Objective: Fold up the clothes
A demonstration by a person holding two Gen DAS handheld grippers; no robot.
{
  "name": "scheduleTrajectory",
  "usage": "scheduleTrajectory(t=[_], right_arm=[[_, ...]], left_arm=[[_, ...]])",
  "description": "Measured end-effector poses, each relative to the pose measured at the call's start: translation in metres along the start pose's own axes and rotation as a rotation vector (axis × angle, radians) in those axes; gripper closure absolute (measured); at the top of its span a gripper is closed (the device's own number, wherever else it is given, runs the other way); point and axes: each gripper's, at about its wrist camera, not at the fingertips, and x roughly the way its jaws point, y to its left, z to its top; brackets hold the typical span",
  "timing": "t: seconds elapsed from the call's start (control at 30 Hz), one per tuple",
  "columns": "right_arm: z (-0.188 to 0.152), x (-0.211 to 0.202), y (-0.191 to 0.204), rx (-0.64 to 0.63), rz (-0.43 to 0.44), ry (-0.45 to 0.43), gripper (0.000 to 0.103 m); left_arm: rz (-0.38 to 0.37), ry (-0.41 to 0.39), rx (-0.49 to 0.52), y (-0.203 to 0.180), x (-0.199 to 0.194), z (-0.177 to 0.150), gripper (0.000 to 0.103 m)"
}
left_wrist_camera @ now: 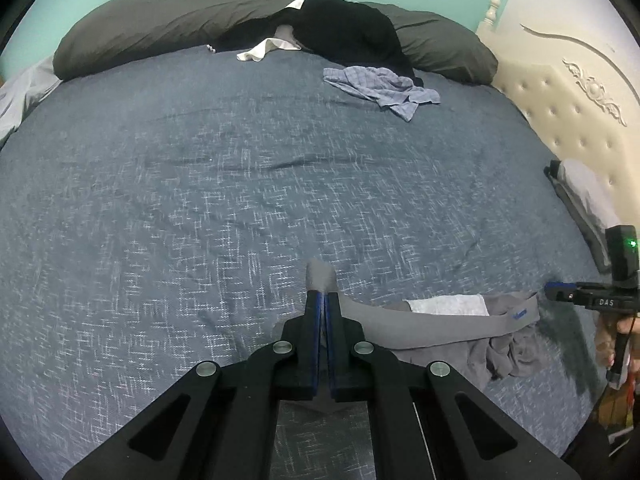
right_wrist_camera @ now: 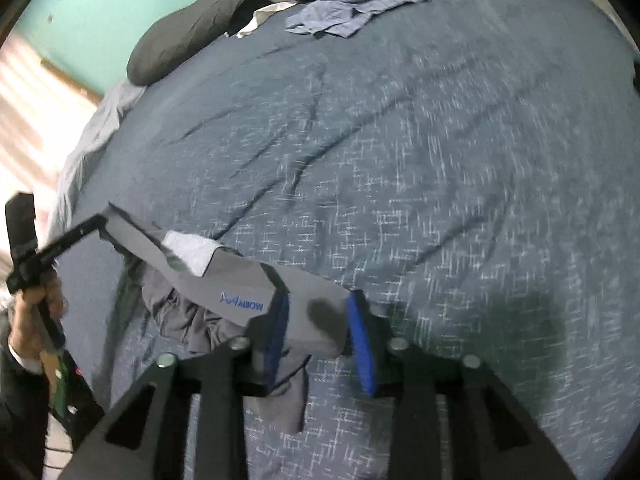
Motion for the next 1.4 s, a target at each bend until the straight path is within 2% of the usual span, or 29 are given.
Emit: scheduleTrajectory(t=[0.23,0.3,0.37,0.57,0.9,1.07,1.4], right_arm=[[-0.007,0.013,0.002,-0.064,-0.009,0.010,0.072],[-0.008,0.014,0.002,-0.079,-0.002,-0.005,0.092],[-0.009,0.013,0.004,-0.091,-0.002,-0.016,0.098],[-0.006,-0.002,0.011,-0.122,0.001,-0.070,0.099],[0.012,-0.074,0.043,-0.174,0.012,-0.295,0.100],[0.022,-0.113,0.066,-0.217,0.022,-0.375,0.100],[0.024,-0.219,0.113,-0.310,0.039,-0.527,0.100]], left_arm=[[0.004,0.003,-0.013,0.005,0.003,-0.001,0.101],[0.004,0.006,-0.016,0.006,0.004,-0.002,0.101],[0.003,0.007,-0.019,0.008,0.004,-0.002,0.101],[0.005,-0.019,-0.026,0.008,-0.004,-0.001,0.101],[0.011,-0.136,-0.023,0.002,-0.059,0.017,0.101],[0.016,-0.205,-0.007,-0.010,-0.103,0.029,0.101],[0.028,-0.347,0.022,-0.039,-0.202,0.041,0.101]])
